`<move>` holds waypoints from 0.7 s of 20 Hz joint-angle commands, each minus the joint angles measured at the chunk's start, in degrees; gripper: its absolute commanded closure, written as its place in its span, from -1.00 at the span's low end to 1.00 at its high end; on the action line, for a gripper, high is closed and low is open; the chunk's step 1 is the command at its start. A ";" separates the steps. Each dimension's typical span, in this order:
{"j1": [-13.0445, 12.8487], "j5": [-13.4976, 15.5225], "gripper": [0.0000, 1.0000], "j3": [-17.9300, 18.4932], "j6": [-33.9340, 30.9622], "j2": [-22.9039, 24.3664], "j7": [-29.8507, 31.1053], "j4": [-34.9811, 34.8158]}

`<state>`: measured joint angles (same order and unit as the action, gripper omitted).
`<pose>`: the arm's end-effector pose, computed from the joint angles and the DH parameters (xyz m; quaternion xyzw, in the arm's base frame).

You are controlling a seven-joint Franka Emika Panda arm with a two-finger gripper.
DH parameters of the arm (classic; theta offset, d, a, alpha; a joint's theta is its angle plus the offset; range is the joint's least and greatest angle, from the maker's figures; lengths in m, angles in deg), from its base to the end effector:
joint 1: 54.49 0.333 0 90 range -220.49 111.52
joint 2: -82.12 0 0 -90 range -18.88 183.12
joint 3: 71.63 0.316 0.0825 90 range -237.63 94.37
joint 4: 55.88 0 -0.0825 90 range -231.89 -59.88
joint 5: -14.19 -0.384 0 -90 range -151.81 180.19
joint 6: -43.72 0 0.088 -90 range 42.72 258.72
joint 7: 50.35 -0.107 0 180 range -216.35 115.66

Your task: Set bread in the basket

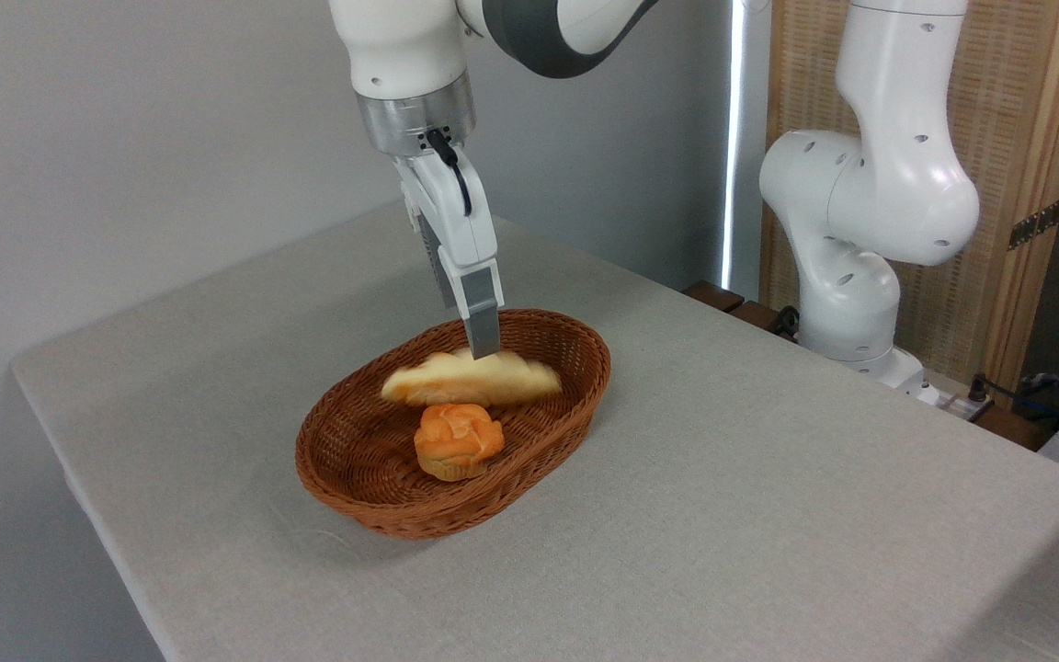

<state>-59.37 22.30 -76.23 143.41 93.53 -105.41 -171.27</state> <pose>0.4818 -0.0959 0.5334 0.8516 -0.5193 -0.0108 0.0711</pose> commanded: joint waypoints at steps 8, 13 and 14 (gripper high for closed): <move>0.14 0.33 -1.00 0.20 0.85 1.07 0.57 -0.02; 0.75 0.33 -1.00 1.34 -0.11 1.07 6.43 4.11; 0.75 0.24 -1.00 1.70 -0.20 0.99 7.76 4.64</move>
<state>-58.71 22.30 -75.76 143.49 94.26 -103.41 -169.43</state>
